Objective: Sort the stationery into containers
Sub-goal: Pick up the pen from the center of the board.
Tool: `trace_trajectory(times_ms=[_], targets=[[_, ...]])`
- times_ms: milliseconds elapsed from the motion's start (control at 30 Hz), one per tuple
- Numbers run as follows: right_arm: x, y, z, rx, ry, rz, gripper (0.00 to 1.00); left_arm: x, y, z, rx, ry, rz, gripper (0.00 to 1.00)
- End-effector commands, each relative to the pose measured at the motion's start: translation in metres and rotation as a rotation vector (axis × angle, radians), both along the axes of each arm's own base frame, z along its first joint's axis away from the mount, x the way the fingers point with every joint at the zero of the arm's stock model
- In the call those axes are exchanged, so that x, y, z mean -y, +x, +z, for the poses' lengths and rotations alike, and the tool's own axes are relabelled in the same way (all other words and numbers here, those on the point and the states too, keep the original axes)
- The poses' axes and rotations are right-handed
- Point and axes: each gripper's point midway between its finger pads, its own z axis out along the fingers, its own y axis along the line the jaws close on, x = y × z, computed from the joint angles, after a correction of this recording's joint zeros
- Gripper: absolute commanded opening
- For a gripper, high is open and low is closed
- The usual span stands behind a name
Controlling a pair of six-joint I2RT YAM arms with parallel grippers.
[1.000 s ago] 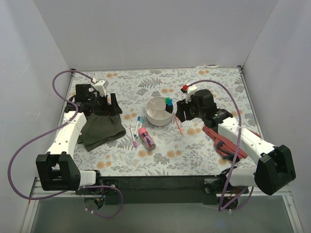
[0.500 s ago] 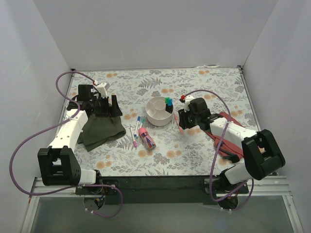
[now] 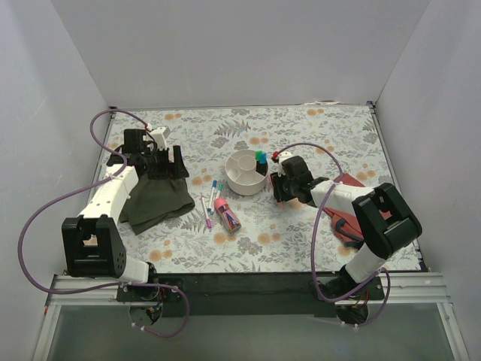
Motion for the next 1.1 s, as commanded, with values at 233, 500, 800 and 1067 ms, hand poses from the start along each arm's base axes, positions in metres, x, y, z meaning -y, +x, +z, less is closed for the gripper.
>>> trace_trajectory(times_ms=[233, 500, 800, 1067], targets=[[-0.001, 0.012, -0.002, 0.004, 0.003, -0.067, 0.25, 0.002, 0.014, 0.016, 0.072, -0.008, 0.000, 0.77], [0.019, -0.016, -0.025, -0.053, -0.045, -0.060, 0.18, 0.002, 0.023, 0.028, 0.112, -0.009, 0.005, 0.77], [0.039, 0.010, 0.061, 0.095, 0.011, -0.085, 0.01, 0.005, 0.026, 0.045, 0.170, -0.031, 0.003, 0.77], [0.017, 0.012, 0.169, 0.299, 0.172, 0.047, 0.01, 0.023, 0.034, 0.069, 0.224, -0.139, -0.040, 0.77]])
